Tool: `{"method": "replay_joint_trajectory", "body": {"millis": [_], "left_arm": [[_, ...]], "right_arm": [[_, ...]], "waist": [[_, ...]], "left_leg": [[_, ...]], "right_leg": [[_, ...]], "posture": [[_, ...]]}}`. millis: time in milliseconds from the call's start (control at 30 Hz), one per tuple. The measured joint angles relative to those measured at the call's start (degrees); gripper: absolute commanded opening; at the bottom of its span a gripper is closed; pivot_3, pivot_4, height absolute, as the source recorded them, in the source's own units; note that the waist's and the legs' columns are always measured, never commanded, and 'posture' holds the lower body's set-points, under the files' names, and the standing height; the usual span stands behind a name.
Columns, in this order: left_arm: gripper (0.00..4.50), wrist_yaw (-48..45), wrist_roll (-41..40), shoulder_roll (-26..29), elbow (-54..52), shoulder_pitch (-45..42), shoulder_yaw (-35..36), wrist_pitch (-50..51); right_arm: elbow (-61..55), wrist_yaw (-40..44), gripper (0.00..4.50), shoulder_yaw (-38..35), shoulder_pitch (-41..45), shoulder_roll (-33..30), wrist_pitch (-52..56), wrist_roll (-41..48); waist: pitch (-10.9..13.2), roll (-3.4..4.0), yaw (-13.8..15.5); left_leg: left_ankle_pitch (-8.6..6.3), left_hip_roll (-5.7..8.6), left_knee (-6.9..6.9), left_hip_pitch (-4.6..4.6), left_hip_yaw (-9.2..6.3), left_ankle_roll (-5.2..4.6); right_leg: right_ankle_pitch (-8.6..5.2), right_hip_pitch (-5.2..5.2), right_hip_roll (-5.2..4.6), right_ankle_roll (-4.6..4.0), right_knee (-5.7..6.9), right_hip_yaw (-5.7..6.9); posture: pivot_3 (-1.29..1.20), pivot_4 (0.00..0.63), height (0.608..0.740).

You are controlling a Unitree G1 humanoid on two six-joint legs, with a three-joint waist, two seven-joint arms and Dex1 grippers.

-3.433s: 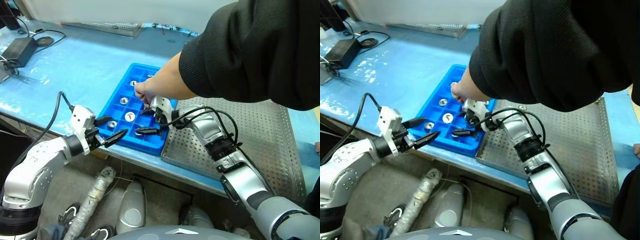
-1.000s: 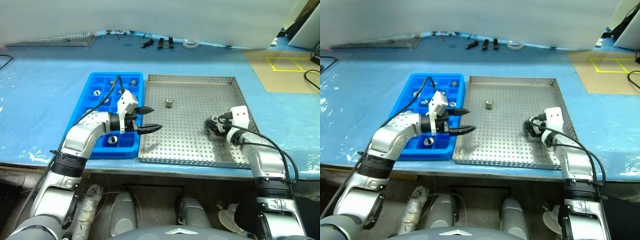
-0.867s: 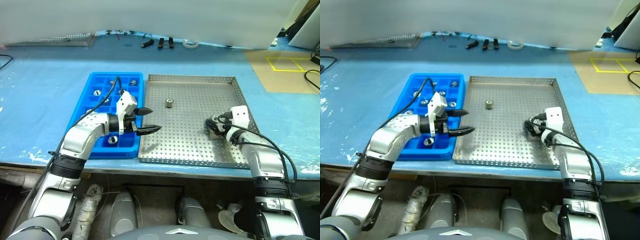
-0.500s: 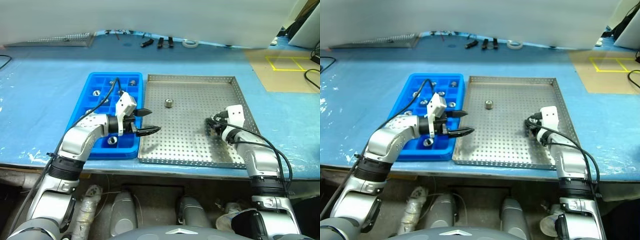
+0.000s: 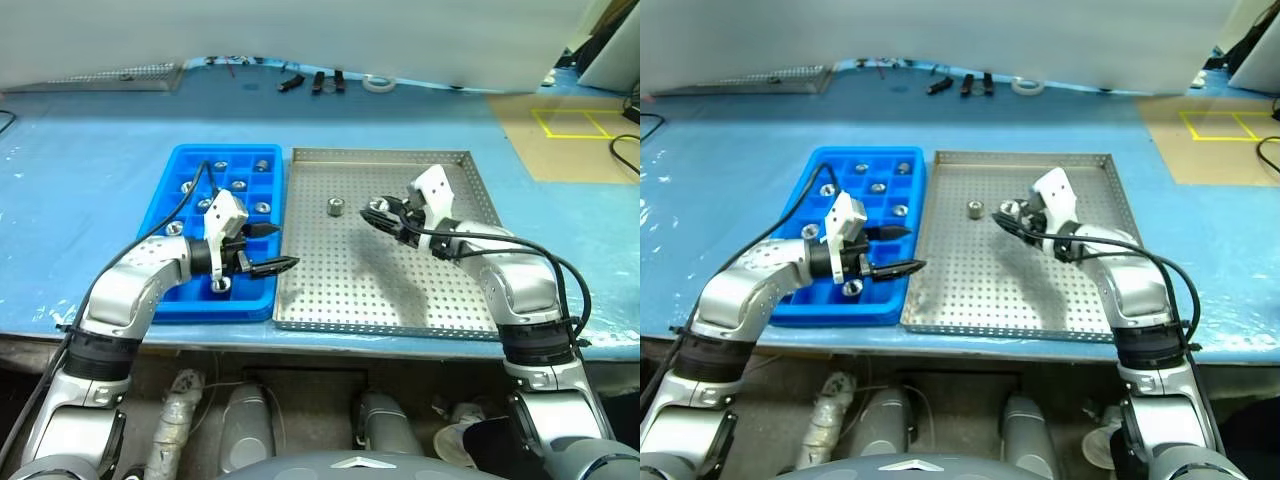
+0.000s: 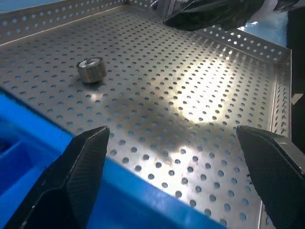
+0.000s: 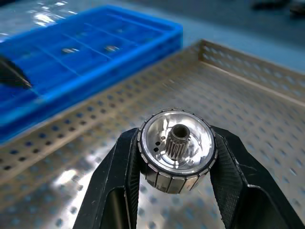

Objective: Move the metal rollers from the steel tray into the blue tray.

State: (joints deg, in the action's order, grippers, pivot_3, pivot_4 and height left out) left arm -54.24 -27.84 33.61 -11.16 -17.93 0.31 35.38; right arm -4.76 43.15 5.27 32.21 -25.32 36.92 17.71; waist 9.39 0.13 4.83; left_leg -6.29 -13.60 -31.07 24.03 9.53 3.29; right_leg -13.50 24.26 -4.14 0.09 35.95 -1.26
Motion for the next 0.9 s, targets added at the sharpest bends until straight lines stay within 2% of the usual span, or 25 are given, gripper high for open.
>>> {"method": "replay_joint_trajectory", "body": {"millis": [233, 433, 600, 900], "left_arm": [[4.50, 7.0, -2.4, 0.7, -9.7, 10.8, 7.5, 2.4], [4.50, 13.3, -5.1, 0.3, -17.4, 18.9, 13.8, 4.2], [4.50, 16.1, -6.5, 0.3, -19.0, 21.5, 16.6, 4.8], [4.50, 17.9, -8.0, 0.3, -19.7, 21.6, 17.1, 4.9]], "right_arm": [[15.4, 7.2, 1.67, 9.1, 9.7, 6.5, -8.1, -3.7], [35.6, 7.4, 1.67, 11.3, 19.5, 15.6, -19.0, -9.0], [43.5, 8.4, 1.67, 11.5, 21.6, 19.3, -23.4, -11.1], [55.4, 3.7, 1.67, 10.7, 26.0, 24.8, -31.0, -15.4]], "waist": [[0.0, -0.04, 2.7], [0.0, -0.04, 5.0], [0.0, -0.03, 7.1], [0.0, -0.02, 7.5]], "left_leg": [[-0.07, -0.04, 0.02, 0.24, -0.08, -0.11], [-0.20, -0.07, -0.01, 0.45, -0.23, -0.32], [-0.19, -0.10, -0.18, 0.86, -0.65, -0.30], [-0.15, -0.11, -0.22, 0.98, -1.00, -0.22]], "right_leg": [[-0.01, 0.00, -0.03, -0.01, -0.22, 0.22], [-0.03, 0.03, -0.04, -0.04, -0.24, 0.42], [-0.03, 0.04, -0.07, -0.04, -0.26, 0.93], [-0.01, 0.04, -0.08, -0.08, -0.06, 1.16]], "posture": [[0.37, 0.150, 0.740], [0.43, 0.150, 0.740], [0.46, 0.150, 0.740], [0.46, 0.150, 0.740]]}}
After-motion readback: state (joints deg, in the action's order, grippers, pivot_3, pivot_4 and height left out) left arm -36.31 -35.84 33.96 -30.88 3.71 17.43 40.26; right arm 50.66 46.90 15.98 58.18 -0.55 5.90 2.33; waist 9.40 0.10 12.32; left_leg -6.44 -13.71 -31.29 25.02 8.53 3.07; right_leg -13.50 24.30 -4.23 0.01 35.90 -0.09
